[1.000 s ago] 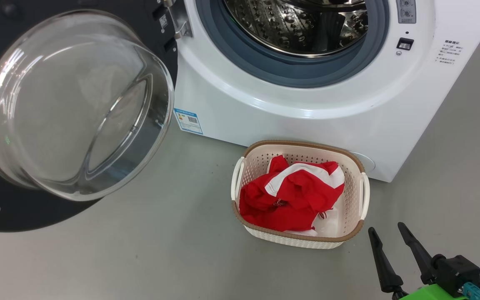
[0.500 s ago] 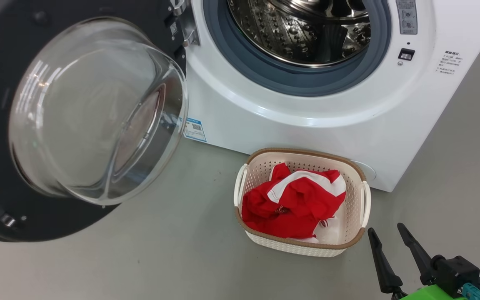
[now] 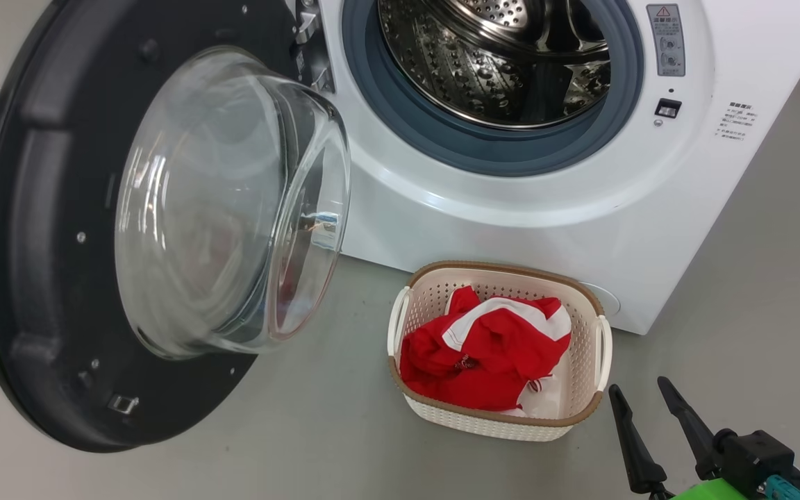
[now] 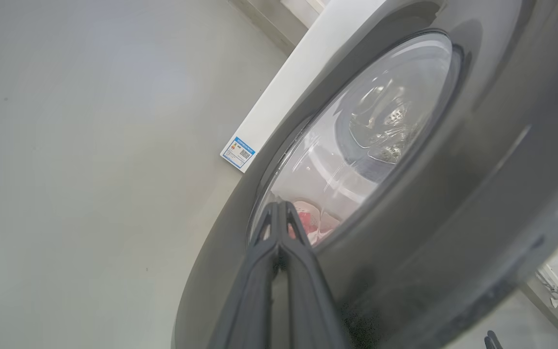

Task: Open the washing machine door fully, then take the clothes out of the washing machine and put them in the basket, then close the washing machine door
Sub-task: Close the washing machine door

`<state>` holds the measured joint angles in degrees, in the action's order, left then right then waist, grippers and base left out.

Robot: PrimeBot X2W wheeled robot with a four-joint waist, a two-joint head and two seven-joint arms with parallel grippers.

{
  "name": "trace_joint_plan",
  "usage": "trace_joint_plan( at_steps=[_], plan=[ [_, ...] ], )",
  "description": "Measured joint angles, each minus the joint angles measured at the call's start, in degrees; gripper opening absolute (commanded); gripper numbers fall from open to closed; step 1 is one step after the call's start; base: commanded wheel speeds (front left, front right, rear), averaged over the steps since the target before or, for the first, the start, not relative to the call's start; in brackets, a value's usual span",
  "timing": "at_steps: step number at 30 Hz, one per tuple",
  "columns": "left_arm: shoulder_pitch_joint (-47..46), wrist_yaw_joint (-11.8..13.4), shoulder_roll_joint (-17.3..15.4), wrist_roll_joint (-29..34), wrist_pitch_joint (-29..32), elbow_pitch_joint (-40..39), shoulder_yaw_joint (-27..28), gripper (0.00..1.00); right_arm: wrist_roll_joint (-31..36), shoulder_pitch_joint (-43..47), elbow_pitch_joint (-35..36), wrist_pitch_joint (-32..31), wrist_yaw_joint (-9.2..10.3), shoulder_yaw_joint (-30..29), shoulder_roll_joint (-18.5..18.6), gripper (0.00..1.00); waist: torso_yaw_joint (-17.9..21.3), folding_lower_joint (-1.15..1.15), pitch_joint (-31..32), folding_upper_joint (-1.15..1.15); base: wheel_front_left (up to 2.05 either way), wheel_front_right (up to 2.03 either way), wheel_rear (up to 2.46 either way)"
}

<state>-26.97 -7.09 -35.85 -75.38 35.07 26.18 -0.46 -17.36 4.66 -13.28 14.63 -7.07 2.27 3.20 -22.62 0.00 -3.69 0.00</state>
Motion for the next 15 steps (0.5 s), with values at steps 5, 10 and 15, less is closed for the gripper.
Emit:
trace_joint_plan(
  at_steps=[5, 10, 15],
  plan=[
    [1.35, 0.00, -1.63, -2.04, 0.23, -4.65, -1.63, 0.00, 0.00, 0.63, 0.00, 0.00, 0.00, 0.00, -0.14, 1.00, 0.39, 0.00, 0.30, 0.00, 0.00, 0.00, 0.00],
    [1.83, 0.00, -1.97, -4.50, 0.74, -10.39, -4.17, 0.00, 0.00, 1.01, -0.05, 0.00, 0.00, 0.01, -0.21, 1.00, 0.90, 0.00, 0.36, 0.00, 0.00, 0.00, 0.00],
    [2.76, 0.00, -2.21, -5.38, 1.22, -15.07, -6.95, 0.00, 0.00, 1.01, -0.02, 0.00, 0.00, -0.01, -0.25, 1.00, 1.50, 0.00, 0.12, 0.00, 0.00, 0.00, 0.00]
  ],
)
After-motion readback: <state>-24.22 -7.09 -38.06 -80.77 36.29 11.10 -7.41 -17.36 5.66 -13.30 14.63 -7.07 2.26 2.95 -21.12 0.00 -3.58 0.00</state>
